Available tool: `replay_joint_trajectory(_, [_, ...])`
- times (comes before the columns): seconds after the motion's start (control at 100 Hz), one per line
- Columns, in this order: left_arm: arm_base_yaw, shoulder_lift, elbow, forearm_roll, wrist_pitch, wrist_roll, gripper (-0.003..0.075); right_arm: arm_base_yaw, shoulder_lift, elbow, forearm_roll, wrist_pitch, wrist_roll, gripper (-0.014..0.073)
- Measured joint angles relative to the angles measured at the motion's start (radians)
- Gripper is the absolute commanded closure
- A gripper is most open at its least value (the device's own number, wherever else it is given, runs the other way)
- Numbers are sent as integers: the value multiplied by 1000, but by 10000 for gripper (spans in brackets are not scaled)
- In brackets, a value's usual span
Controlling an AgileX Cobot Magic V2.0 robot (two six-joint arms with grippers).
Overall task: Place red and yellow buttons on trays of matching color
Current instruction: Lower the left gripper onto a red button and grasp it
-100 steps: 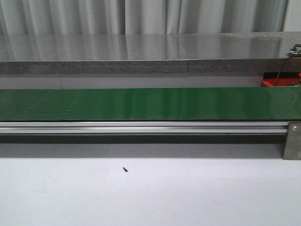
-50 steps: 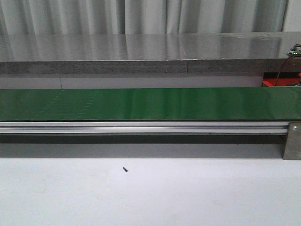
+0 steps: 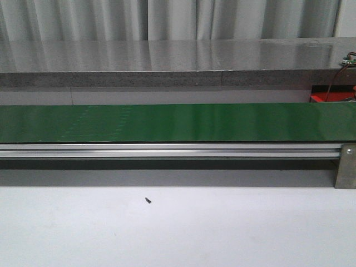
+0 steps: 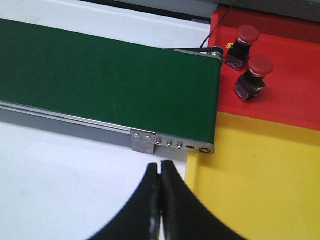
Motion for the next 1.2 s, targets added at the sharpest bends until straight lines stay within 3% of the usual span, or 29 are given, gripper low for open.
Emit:
replay_joint_trajectory(0.46, [0, 62, -25, 156, -4, -114, 101, 0, 0, 0, 0, 2, 0, 662])
replay_joint_trajectory(1.2, [0, 166, -25, 172, 5, -147, 101, 0, 0, 0, 0, 2, 0, 662])
